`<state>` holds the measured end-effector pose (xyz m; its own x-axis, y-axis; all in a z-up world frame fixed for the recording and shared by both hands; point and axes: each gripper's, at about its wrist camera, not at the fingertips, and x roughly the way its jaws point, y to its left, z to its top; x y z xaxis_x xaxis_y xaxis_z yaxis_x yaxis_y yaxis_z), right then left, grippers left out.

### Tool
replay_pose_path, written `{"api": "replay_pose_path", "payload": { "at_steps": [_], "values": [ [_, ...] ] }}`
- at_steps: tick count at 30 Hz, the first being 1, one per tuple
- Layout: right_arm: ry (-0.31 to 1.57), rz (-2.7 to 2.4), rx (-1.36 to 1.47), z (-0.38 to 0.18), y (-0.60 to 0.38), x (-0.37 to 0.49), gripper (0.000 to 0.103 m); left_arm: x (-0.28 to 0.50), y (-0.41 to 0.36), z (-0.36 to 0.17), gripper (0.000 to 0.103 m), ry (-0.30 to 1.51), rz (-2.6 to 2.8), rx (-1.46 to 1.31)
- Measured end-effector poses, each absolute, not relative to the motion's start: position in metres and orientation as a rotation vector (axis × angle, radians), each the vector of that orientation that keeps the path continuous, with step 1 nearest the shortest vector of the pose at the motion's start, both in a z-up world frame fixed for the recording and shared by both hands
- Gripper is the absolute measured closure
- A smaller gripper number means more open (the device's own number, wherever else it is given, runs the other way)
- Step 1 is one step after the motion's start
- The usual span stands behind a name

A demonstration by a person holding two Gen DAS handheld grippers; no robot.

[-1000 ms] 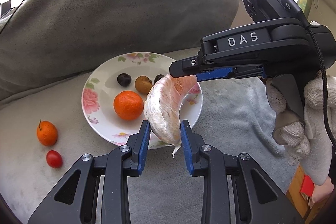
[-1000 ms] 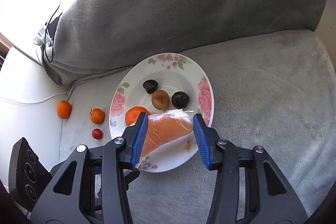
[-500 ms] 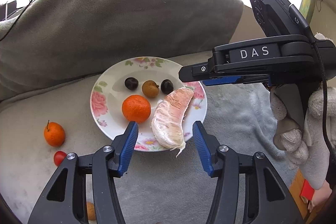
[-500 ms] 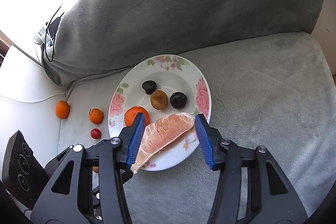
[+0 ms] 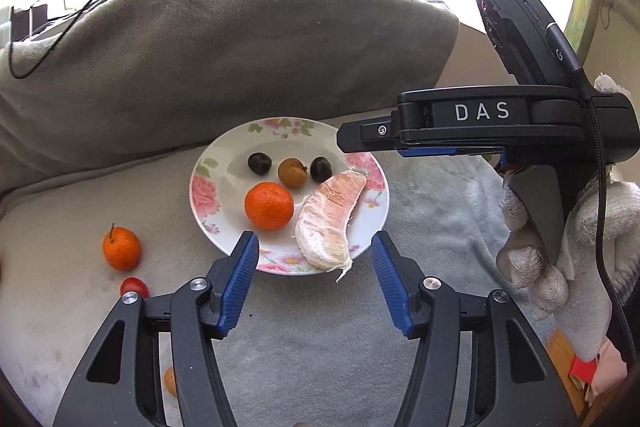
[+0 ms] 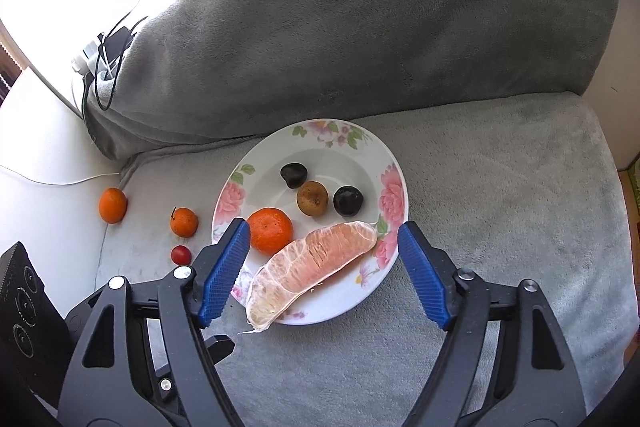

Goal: Organize fruits
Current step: 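Open right gripper to release the pomelo segment onto the plate, then move right gripper toward the red cherry tomato on the blanket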

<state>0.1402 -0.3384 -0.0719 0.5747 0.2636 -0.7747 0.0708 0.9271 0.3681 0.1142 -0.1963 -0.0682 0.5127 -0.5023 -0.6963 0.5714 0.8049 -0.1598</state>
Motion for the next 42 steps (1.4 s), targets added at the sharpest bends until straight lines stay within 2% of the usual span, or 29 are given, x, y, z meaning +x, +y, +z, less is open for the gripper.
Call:
{"api": "replay_pose_path", "payload": {
  "at_steps": [3, 6, 11, 15, 31, 42],
  "values": [
    [0.945, 0.112, 0.354, -0.067, -0.333, 0.138, 0.023, 0.113, -0.189, -0.065, 0.044, 0.801, -0.642, 0.082],
    [0.926, 0.104, 0.337, -0.063, -0.330, 0.135, 0.017, 0.110, -0.181, -0.061, 0.043, 0.793, -0.632, 0.073],
    [0.903, 0.095, 0.329, -0.058, -0.327, 0.132, 0.014, 0.105, -0.160, -0.053, 0.040, 0.777, -0.610, 0.046],
    [0.891, 0.108, 0.331, -0.056, -0.324, 0.128, 0.007, 0.101, -0.144, -0.047, 0.040, 0.763, -0.593, 0.028],
    [0.834, 0.173, 0.273, -0.046, -0.292, 0.113, 0.007, 0.089, -0.057, -0.029, 0.040, 0.699, -0.479, -0.046],
    [0.783, 0.276, 0.185, -0.037, -0.241, 0.098, 0.007, 0.060, -0.007, -0.040, 0.040, 0.699, -0.410, -0.078]
  ]
}}
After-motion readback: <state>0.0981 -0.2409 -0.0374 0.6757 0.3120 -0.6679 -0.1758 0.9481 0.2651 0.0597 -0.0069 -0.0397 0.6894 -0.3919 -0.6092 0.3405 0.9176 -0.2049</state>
